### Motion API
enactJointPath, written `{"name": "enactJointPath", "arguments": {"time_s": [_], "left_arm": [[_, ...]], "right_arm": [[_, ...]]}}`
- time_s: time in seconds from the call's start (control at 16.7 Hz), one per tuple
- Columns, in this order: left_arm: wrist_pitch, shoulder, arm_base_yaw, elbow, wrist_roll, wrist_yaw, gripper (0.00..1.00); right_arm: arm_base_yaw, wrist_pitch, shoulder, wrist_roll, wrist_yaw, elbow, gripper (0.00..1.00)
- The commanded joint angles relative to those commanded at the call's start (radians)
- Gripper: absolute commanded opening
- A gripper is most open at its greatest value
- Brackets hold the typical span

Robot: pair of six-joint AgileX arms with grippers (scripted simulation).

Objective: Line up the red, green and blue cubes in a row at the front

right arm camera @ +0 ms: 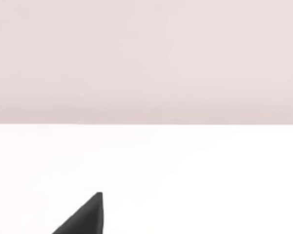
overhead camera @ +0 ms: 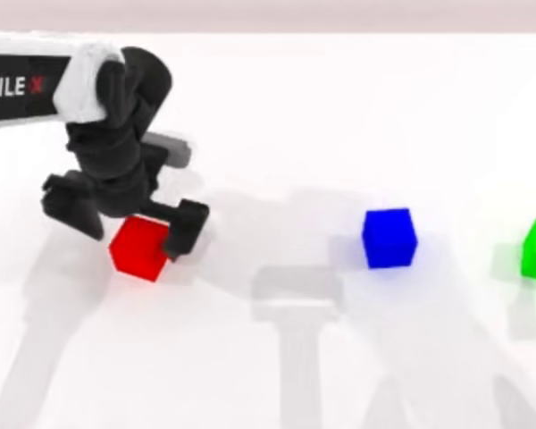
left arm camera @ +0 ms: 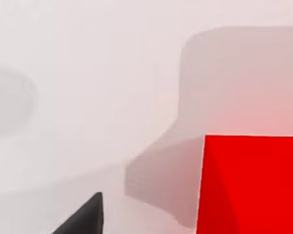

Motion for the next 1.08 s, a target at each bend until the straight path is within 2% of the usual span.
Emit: {"name": "enactJointPath", "arguments": {"time_s": [0.36,1.08], "left_arm": [[0.059,0.029,-0.001,-0.040,0.000,0.000,1.00],[0.059,0.029,-0.001,-0.040,0.000,0.000,0.10]], "right_arm": [[0.000,0.000,0.000,0.000,0.000,0.000,1.00],[0.000,0.000,0.000,0.000,0.000,0.000,1.00]]}}
